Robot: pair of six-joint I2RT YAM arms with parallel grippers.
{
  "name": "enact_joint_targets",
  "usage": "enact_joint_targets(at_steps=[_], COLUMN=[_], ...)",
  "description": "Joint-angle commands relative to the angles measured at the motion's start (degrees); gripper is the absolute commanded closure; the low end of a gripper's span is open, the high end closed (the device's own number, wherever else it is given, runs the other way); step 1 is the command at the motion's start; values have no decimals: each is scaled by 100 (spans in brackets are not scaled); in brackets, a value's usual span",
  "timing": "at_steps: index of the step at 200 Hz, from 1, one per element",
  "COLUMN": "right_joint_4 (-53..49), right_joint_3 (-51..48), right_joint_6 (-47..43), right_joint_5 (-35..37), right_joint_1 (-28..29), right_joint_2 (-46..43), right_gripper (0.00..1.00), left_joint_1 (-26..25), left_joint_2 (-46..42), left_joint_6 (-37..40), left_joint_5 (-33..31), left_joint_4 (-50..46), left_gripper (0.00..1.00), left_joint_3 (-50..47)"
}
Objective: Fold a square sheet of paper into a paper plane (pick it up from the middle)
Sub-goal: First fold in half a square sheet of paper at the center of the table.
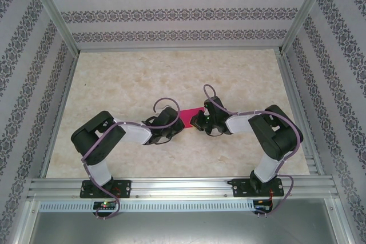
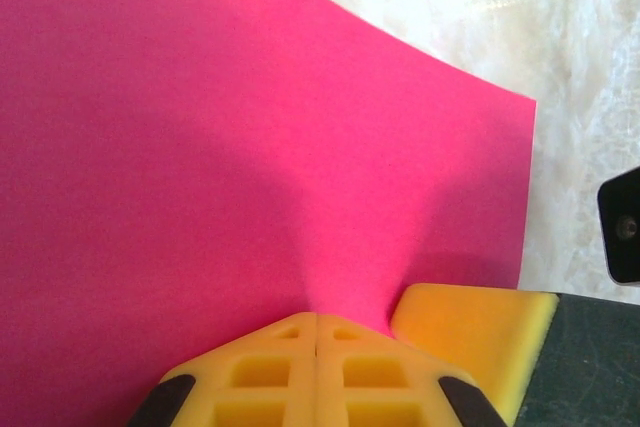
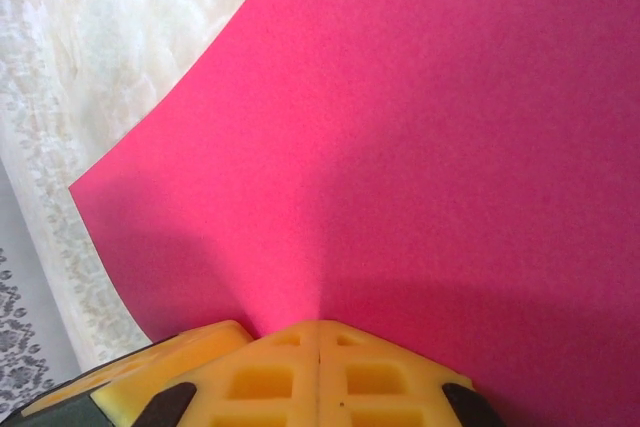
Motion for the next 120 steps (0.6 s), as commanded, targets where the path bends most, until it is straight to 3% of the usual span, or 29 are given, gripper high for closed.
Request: enact_joint_targets(at_steps=[1, 76, 120], right_joint_4=[-630, -764, -757], right_joint_3=[-326, -326, -300], right_joint_6=[53, 28, -3], right_joint_5=[531, 606, 585], right_joint_1=[-252, -329, -322], right_joint_2=[122, 183, 176], right_gripper=[100, 100, 100], left_joint_1=[37, 272, 379], left_joint_2=[-220, -1075, -1592], left_joint_6=[-168, -524, -110], left_joint_5=[-468, -1037, -1084], left_joint_4=[-691, -1179, -1385], left_gripper=[100, 100, 100], left_joint_3=[-286, -1190, -1108])
